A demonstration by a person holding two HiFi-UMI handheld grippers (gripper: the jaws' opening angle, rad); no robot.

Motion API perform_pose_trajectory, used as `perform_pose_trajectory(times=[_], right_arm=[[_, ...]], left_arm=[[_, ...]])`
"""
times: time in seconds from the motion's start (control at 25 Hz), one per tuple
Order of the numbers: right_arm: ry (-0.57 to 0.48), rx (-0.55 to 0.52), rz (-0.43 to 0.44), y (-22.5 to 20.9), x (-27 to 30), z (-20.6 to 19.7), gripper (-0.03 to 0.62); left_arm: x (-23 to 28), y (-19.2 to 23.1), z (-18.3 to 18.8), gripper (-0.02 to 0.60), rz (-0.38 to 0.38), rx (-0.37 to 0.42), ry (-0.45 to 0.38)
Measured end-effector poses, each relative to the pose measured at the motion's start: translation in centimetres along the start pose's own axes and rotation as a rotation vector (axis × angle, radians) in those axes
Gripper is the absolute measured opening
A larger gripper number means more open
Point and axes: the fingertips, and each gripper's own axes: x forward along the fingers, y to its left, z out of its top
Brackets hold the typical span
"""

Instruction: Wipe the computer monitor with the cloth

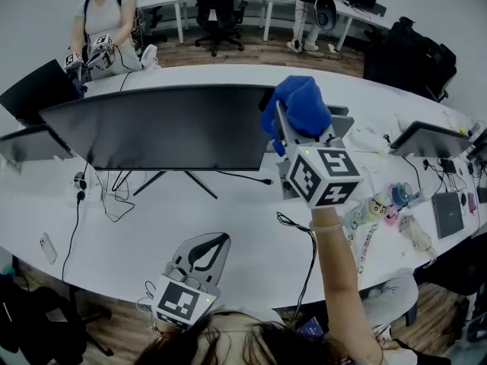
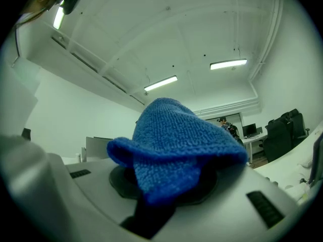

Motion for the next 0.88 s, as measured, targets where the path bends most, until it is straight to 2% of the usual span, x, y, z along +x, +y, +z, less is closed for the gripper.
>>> perform_pose_trajectory(times=[0.88], right_arm=[[0.06, 0.048, 0.012, -0.7, -0.2, -4.9, 0.1]], left_arm=[[0.5, -0.4, -1.3, 0.009, -0.009, -0.005, 0.017]])
